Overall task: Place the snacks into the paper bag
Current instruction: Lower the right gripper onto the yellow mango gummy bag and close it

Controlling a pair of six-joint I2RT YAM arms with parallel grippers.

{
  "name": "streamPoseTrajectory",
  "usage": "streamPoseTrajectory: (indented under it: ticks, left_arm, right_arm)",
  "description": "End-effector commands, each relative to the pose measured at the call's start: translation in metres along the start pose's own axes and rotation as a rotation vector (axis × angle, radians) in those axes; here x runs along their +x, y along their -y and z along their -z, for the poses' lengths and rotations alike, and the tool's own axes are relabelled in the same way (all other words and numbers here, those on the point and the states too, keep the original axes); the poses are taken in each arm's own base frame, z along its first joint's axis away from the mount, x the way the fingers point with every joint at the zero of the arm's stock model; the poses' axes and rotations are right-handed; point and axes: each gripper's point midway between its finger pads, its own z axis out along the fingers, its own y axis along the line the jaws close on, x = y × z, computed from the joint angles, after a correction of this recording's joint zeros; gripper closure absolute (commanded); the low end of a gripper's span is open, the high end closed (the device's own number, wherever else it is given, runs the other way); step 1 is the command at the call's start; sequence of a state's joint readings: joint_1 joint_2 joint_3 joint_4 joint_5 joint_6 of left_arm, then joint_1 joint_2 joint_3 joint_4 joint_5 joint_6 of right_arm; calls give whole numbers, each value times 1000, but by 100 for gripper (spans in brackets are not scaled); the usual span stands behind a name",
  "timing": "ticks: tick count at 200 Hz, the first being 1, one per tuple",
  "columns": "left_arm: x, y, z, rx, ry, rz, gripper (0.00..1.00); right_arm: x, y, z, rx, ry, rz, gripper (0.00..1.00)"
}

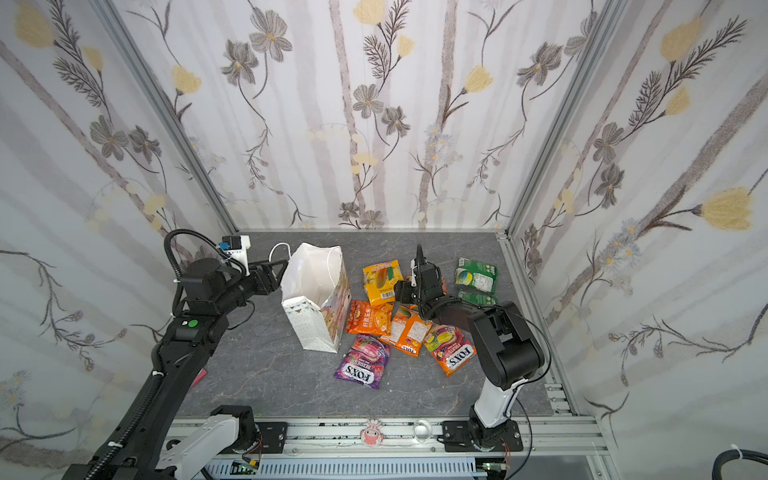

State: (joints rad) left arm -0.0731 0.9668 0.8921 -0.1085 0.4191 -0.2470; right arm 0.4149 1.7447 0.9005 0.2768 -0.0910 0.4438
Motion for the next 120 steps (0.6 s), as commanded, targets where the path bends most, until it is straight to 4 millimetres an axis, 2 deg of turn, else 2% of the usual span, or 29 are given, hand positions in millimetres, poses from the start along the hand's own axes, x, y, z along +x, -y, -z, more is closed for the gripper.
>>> streamPoseTrajectory:
  ticks: [1, 21, 81, 120]
  left_arm:
    - [-7, 4, 1, 15, 26, -4, 36]
    - [-7, 4, 0, 16, 25, -1, 36]
    - [-10, 2, 2, 20, 30, 7, 35]
    - [-10, 1, 2, 18, 30, 12, 35]
  right_arm:
    - [-20, -5, 0, -10, 69, 3, 26]
    - [-23, -8, -2, -19, 77, 5, 26]
    - [-13, -14, -21, -55, 2, 18, 29]
    - [-10, -12, -25, -47, -14, 17, 37]
